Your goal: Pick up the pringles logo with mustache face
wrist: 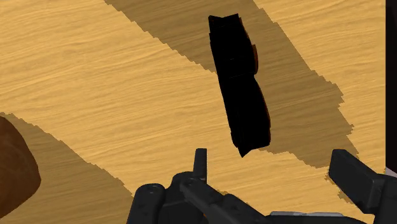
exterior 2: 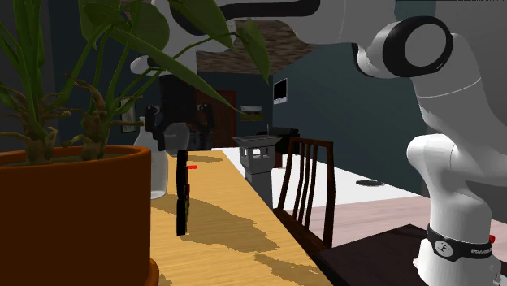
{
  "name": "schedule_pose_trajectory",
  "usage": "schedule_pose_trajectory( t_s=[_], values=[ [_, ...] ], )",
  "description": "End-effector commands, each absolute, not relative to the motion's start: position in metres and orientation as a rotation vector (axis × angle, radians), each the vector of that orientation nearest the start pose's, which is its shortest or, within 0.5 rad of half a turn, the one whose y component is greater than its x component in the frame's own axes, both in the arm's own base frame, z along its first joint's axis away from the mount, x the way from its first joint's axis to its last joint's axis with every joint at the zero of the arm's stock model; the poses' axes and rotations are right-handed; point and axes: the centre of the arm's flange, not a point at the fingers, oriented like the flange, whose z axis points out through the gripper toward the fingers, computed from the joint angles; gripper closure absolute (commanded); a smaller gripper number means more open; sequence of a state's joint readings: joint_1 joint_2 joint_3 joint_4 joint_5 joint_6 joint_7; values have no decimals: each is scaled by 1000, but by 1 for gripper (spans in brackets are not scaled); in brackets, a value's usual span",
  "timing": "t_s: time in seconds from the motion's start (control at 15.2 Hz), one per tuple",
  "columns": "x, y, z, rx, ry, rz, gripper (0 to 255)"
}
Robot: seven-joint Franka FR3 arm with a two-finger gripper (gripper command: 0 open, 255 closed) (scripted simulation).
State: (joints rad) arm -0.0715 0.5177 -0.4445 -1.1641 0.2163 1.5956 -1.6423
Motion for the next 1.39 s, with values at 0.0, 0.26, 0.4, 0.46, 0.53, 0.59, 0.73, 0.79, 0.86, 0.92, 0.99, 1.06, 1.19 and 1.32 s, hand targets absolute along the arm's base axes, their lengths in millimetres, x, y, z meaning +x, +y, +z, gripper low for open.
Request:
schedule_pose_trajectory(
  t_s=[0.0,0.26,0.4,0.46,0.53,0.59,0.73,0.79,0.86,0.92,0.99,1.06,1.19,1.32],
  values=[
    [648,-253,507,-2588,-1716,28,0],
    [648,-253,486,-2588,-1716,28,0],
    [648,-253,483,-2588,-1716,29,0],
    [648,-253,483,-2588,-1716,28,255],
    [648,-253,483,-2588,-1716,28,255],
    [648,-252,483,-2588,-1716,28,255],
    [648,-253,483,-2588,-1716,28,255],
    [647,-253,483,-2588,-1716,28,255],
    [647,-253,483,-2588,-1716,28,255],
    [647,-253,483,-2588,-1716,28,255],
    [647,-253,483,-2588,-1716,28,255],
    [648,-253,483,-2588,-1716,28,255],
    [648,-253,493,-2588,-1716,28,255],
    [648,-253,504,-2588,-1716,28,255]
  ],
)
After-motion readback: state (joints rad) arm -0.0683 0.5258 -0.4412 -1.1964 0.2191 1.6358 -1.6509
